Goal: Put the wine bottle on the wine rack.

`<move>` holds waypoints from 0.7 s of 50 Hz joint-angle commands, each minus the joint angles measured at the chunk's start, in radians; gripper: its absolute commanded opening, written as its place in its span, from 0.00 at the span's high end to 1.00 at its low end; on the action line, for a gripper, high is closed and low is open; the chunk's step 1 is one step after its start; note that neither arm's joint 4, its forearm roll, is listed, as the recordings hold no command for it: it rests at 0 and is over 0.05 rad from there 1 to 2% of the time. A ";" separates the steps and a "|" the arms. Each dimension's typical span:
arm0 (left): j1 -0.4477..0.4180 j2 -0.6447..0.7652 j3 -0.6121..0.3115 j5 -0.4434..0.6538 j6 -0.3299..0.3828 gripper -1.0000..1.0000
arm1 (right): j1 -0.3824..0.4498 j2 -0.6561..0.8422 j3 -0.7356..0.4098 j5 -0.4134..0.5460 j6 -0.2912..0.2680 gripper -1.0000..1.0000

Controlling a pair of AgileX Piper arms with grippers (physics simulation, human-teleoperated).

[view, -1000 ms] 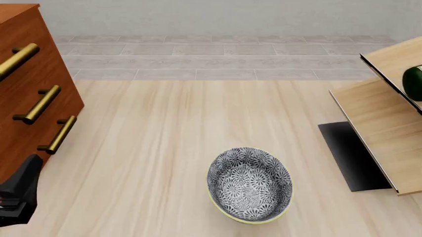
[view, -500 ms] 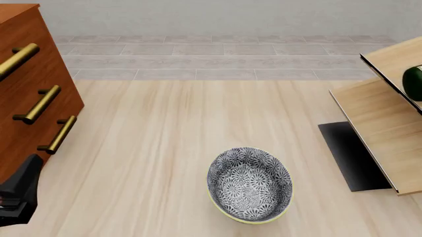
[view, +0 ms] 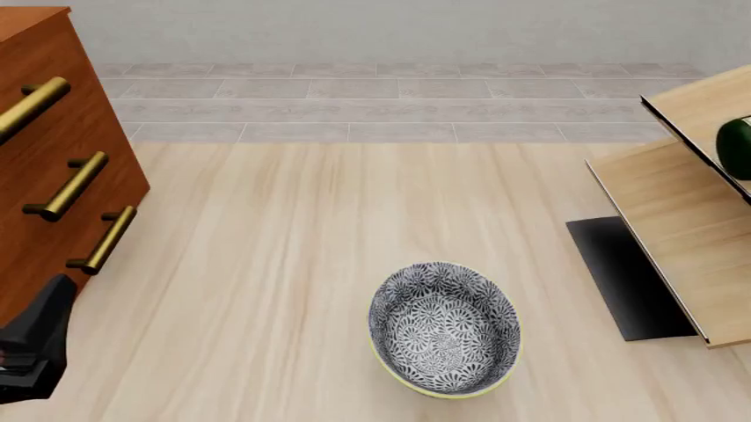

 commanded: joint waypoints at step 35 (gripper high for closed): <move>0.016 0.016 -0.002 -0.041 0.019 0.00 | 0.132 -0.261 0.100 0.096 -0.145 0.00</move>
